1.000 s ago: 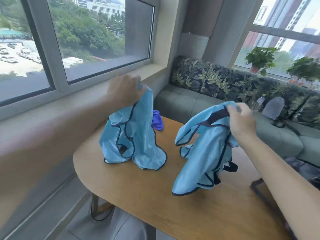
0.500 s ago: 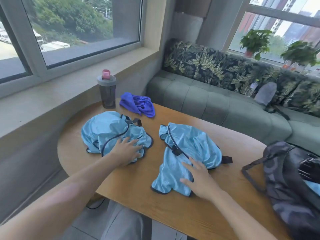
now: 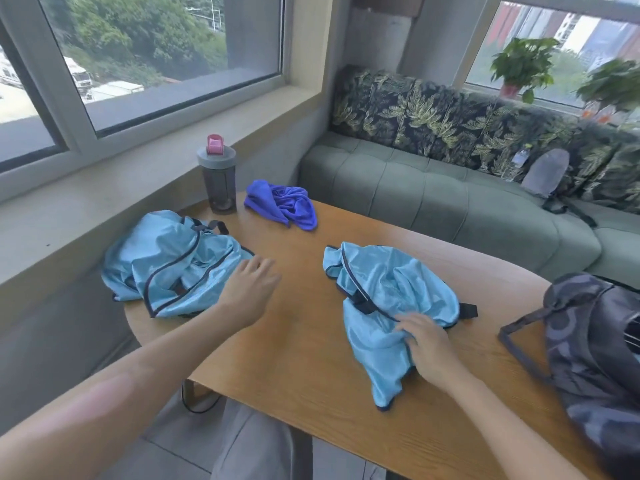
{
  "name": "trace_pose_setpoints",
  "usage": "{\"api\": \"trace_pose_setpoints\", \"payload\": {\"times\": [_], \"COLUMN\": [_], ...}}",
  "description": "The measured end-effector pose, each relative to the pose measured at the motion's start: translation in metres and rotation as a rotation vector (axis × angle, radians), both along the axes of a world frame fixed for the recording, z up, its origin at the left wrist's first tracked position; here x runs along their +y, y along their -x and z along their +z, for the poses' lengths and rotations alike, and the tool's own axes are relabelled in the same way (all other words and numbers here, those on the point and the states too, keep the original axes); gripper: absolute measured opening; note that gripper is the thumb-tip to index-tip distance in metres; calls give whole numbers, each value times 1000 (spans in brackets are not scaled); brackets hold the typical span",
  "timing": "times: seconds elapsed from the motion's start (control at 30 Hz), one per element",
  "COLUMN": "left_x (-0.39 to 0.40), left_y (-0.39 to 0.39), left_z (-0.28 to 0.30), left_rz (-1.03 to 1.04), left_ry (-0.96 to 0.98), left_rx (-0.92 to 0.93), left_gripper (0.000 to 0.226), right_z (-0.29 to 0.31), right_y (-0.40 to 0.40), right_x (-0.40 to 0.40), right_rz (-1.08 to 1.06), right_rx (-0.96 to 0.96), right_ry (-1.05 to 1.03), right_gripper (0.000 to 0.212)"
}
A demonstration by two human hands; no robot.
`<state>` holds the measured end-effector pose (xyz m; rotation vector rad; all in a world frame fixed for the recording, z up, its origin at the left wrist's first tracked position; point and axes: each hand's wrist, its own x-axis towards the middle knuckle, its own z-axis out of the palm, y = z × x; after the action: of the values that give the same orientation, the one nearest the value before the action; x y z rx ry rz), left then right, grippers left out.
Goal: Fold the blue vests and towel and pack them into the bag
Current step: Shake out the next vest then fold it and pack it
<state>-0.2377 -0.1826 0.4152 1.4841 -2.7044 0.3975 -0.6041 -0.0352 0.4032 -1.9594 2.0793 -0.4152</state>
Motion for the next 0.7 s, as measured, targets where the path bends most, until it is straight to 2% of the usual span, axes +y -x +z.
{"api": "trace_pose_setpoints", "payload": {"times": [0.03, 0.1, 0.17, 0.23, 0.33, 0.4, 0.47, 0.53, 0.6, 0.7], "left_x": [3, 7, 8, 8, 3, 0, 1, 3, 7, 23], "left_y": [13, 40, 66, 94, 124, 140, 151, 157, 159, 151], "left_z": [1, 0, 1, 2, 0, -2, -4, -9, -14, -14], "left_rz": [-28, -83, -97, -89, -40, -21, -16, -17, 3, -22], "left_ry": [-34, -124, -192, -270, -432, -527, -580, -578, -603, -697], "left_rx": [66, 209, 277, 322, 498, 585, 607, 542, 478, 484], "left_gripper": [37, 30, 30, 31, 27, 36, 48, 54, 45, 28], "right_z": [5, 25, 39, 41, 33, 24, 13, 5, 1, 5], "right_y": [16, 43, 60, 63, 42, 25, 10, 3, 1, -1], "right_x": [-1, 4, 15, 28, 48, 61, 69, 70, 66, 56], "right_rz": [27, -55, -161, -165, -146, -107, -98, -110, -142, -179], "right_rx": [156, 404, 517, 475, 98, -28, -25, 48, 140, 192], "right_ry": [24, -58, -169, -171, -133, -166, -206, -195, -157, -132], "right_gripper": [45, 57, 60, 55, 43, 43, 52, 57, 56, 55]}}
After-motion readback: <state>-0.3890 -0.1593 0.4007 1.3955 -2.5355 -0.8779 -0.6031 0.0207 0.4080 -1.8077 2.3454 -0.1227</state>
